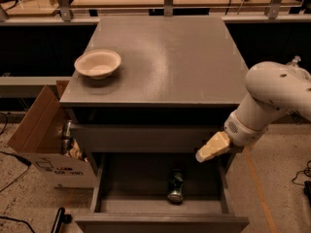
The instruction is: Pick green can from middle drawer and place on counter
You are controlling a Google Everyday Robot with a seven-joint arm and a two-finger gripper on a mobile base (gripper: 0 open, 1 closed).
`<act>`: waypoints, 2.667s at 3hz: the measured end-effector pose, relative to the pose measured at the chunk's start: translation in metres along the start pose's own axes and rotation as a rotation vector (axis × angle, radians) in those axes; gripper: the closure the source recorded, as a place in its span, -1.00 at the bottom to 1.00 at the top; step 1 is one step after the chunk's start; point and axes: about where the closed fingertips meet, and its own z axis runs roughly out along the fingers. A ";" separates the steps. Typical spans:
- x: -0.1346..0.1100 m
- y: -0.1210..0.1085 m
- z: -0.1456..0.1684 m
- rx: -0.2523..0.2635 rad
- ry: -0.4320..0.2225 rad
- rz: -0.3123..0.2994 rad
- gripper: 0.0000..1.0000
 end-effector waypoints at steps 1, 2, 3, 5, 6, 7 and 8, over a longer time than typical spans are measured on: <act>0.011 0.016 0.051 -0.091 -0.005 0.135 -1.00; -0.006 0.014 0.056 -0.084 -0.077 0.150 -1.00; -0.009 0.026 0.067 -0.084 -0.063 0.113 -1.00; -0.047 0.064 0.174 -0.062 -0.079 0.229 -1.00; -0.064 0.061 0.225 0.004 -0.152 0.311 -1.00; -0.078 0.066 0.221 -0.023 -0.199 0.357 -1.00; -0.073 0.062 0.245 -0.003 -0.152 0.359 -1.00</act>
Offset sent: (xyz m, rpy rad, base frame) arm -0.0165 0.0199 -0.0408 0.0755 0.0568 -0.1134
